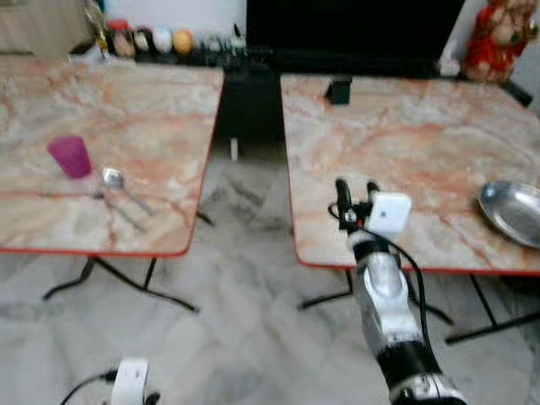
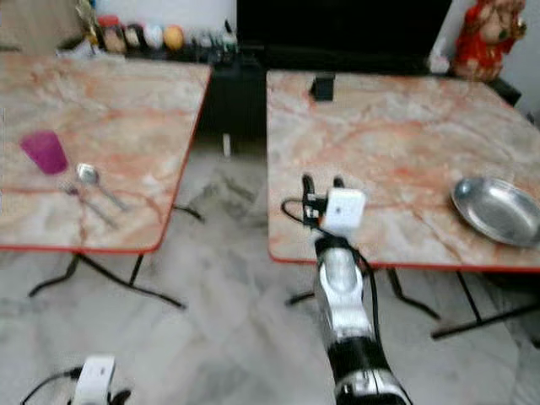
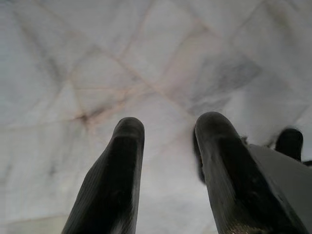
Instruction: Setting the table
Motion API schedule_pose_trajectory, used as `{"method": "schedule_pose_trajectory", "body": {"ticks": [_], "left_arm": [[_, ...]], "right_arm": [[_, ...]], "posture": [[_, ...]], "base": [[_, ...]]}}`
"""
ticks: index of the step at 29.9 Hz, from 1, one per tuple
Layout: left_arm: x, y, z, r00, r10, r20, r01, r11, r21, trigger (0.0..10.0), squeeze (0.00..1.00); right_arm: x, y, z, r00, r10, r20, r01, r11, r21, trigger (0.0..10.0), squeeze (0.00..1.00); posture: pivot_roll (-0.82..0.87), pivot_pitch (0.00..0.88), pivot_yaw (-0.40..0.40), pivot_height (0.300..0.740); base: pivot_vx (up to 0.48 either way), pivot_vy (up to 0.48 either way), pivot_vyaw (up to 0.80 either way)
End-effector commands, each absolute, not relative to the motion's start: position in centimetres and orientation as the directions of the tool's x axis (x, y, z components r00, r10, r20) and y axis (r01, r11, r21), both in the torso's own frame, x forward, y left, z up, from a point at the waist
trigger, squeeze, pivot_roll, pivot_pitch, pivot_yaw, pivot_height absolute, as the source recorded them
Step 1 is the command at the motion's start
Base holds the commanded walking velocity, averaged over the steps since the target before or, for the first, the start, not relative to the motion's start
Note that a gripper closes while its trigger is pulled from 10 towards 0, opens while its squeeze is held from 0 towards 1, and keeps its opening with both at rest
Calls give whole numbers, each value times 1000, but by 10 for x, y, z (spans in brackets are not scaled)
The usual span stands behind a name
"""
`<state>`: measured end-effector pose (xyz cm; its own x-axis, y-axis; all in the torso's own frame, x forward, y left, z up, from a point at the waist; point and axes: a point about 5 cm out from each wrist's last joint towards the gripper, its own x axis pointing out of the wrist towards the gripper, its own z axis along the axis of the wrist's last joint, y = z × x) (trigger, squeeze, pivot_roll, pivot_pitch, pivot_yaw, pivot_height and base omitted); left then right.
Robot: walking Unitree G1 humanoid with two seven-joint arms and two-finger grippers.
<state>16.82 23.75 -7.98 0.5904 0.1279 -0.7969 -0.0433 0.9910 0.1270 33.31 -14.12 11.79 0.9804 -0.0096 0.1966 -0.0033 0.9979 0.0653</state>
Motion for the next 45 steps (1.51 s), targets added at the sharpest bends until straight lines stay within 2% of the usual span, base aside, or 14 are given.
{"method": "schedule_pose_trajectory", "body": {"ticks": [1,32,45], "left_arm": [[166,235,-82,579,126,-805,-53,992,117,10000,0],[171,240,-78,587,137,-798,-68,990,119,10000,0],[147,238,-88,563,130,-816,-65,991,114,10000,0]], "right_arm": [[333,-147,117,981,-29,191,17,998,66,10000,0],[334,-144,119,980,-14,199,1,998,66,10000,0],[335,-143,119,980,1,198,-12,998,58,10000,0]], "posture": [[-30,0,-38,740],[-25,0,-40,740],[-30,0,-46,740]], "base": [[0,349,0],[0,339,0],[0,331,0]]}}
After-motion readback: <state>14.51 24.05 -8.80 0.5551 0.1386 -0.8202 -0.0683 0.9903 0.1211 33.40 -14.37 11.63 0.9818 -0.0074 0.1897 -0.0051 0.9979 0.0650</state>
